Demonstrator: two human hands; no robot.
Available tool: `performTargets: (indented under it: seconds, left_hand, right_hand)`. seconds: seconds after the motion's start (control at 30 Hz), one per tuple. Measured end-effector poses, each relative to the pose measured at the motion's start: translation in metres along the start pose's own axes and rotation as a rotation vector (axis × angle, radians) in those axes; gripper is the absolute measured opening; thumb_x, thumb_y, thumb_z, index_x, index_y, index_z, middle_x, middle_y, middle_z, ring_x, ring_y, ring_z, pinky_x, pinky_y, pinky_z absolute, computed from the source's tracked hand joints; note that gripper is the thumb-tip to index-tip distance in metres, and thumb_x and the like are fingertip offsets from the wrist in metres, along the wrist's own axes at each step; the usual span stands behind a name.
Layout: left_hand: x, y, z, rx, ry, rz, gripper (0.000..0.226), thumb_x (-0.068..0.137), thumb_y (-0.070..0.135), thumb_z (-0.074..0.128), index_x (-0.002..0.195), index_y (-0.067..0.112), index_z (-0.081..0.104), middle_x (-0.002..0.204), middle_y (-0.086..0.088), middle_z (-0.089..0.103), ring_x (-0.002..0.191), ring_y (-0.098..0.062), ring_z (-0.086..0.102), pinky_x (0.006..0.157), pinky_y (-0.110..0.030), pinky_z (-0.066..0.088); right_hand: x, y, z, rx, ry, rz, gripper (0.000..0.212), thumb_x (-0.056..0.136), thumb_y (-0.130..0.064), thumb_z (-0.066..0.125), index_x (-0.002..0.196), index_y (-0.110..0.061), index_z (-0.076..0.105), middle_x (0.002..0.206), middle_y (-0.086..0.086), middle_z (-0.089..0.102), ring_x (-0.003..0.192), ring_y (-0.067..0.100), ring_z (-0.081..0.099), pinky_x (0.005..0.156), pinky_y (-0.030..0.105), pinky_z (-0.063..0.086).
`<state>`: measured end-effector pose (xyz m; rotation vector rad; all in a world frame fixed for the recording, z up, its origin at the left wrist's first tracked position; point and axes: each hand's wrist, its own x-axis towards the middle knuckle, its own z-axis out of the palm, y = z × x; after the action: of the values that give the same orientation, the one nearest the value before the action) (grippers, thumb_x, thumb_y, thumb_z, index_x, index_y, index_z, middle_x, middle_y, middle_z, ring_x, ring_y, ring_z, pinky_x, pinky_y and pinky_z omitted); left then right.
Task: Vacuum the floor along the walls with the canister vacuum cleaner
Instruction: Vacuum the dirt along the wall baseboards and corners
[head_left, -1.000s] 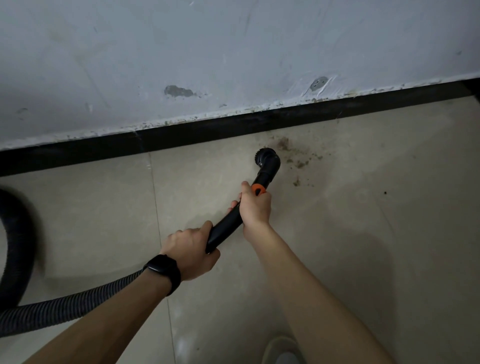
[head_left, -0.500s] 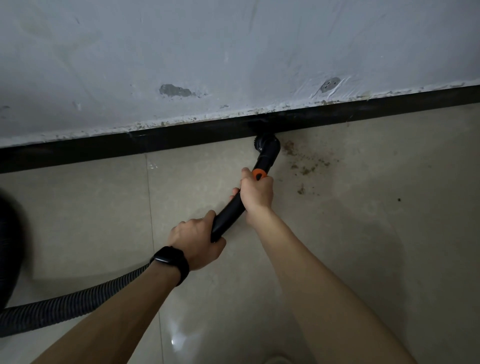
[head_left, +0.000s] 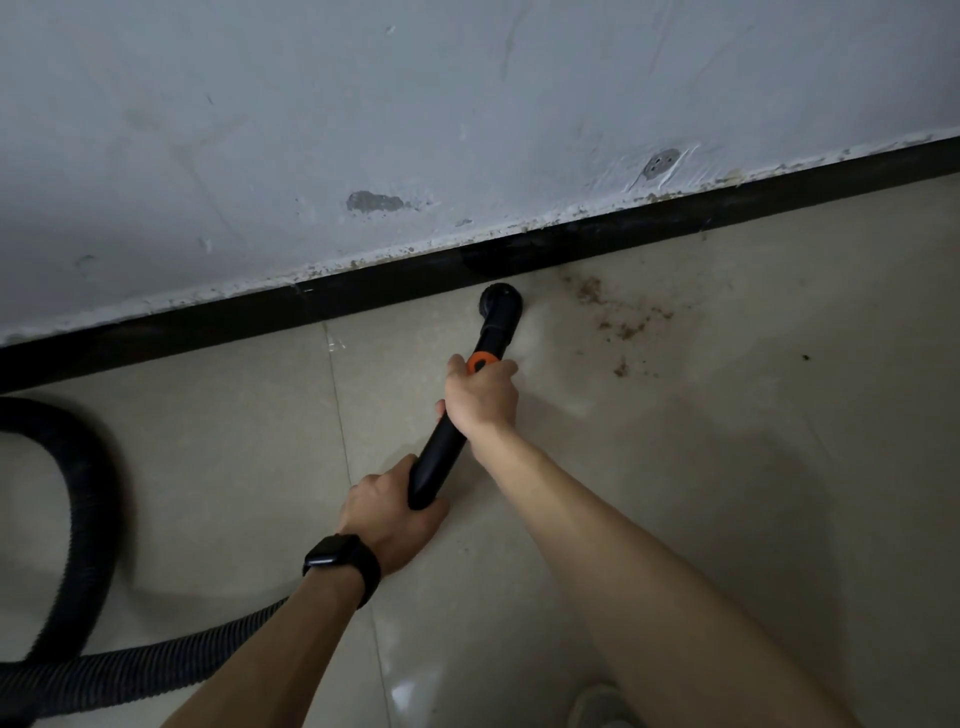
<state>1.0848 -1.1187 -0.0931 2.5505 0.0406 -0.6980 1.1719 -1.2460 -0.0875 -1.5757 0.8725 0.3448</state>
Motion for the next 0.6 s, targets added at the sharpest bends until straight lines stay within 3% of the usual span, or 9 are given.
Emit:
performTargets:
  seconds: [0.13, 0.23, 0.37, 0.5, 0.6]
  left_hand:
    - [-0.028, -0.02, 0.002, 0.034, -0.102, 0.053, 0.02, 0.081, 0.037, 0.064, 0.096, 0.028, 0.053, 0.071, 0.004, 0.06, 0.063, -0.015, 0.059, 0.057, -0.029, 0.049]
    - [-0.044, -0.027, 0.009, 0.111, -0.191, 0.13, 0.026, 0.07, 0.048, 0.053, 0.089, 0.031, 0.048, 0.067, 0.003, 0.06, 0.059, -0.016, 0.059, 0.058, -0.034, 0.053]
    - [-0.056, -0.018, 0.022, 0.22, -0.308, 0.257, 0.024, 0.072, 0.049, 0.052, 0.086, 0.034, 0.04, 0.066, 0.006, 0.057, 0.06, -0.016, 0.057, 0.061, -0.031, 0.051]
    - [-0.056, 0.014, 0.033, 0.325, -0.351, 0.41, 0.024, 0.076, 0.048, 0.053, 0.09, 0.033, 0.04, 0.069, 0.008, 0.053, 0.063, -0.019, 0.055, 0.064, -0.03, 0.049]
    - [-0.054, 0.045, 0.042, 0.366, -0.348, 0.487, 0.025, 0.08, 0.046, 0.055, 0.093, 0.03, 0.042, 0.067, 0.008, 0.049, 0.063, -0.022, 0.051, 0.061, -0.029, 0.04]
  right_hand:
    - [-0.035, 0.026, -0.01, 0.052, 0.0, 0.044, 0.041, 0.104, -0.038, 0.058, 0.125, -0.012, 0.035, 0.091, 0.005, 0.069, 0.06, 0.011, 0.07, 0.057, 0.024, 0.057]
    - [-0.058, 0.051, -0.027, 0.15, 0.051, 0.087, 0.04, 0.102, -0.034, 0.061, 0.124, -0.012, 0.035, 0.087, 0.003, 0.068, 0.065, 0.015, 0.073, 0.064, 0.03, 0.061]
    - [-0.083, 0.08, -0.06, 0.281, 0.153, 0.13, 0.041, 0.102, -0.032, 0.063, 0.125, -0.014, 0.034, 0.09, 0.003, 0.066, 0.072, 0.018, 0.074, 0.065, 0.029, 0.06]
    - [-0.09, 0.1, -0.1, 0.416, 0.272, 0.133, 0.044, 0.102, -0.03, 0.063, 0.131, -0.01, 0.036, 0.092, 0.006, 0.065, 0.061, 0.011, 0.07, 0.064, 0.031, 0.057]
    - [-0.079, 0.108, -0.129, 0.414, 0.354, 0.12, 0.046, 0.101, -0.032, 0.064, 0.132, -0.006, 0.042, 0.074, 0.001, 0.068, 0.056, 0.013, 0.068, 0.073, 0.042, 0.062]
